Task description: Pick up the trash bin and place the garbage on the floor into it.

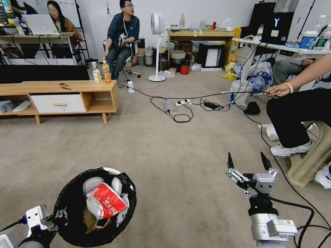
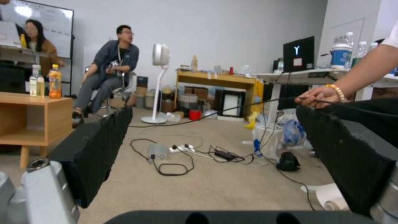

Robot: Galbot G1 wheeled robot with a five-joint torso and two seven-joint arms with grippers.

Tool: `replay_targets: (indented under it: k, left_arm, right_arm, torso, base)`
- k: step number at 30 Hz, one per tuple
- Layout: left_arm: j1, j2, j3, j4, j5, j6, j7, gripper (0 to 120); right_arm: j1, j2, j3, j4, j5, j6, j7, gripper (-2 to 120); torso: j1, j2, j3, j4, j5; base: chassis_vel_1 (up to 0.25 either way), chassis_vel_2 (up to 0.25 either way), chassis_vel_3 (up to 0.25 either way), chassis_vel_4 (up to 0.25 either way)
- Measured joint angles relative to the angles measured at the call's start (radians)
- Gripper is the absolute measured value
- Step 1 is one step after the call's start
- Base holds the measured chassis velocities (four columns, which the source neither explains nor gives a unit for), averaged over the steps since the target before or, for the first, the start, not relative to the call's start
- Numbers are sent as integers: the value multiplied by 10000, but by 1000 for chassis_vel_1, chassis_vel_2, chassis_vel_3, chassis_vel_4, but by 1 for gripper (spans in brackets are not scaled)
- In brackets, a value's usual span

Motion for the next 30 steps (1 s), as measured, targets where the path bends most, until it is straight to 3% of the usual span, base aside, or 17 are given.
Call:
replay_targets:
  k: [30]
  left_arm:
    - [-50, -83, 20, 167, 9, 0, 6, 1]
  right_arm:
    - [88, -1, -9, -258, 32, 131, 41, 100]
  torso:
    - [0, 1, 0, 0, 0]
  base:
    - [6, 7, 9, 6]
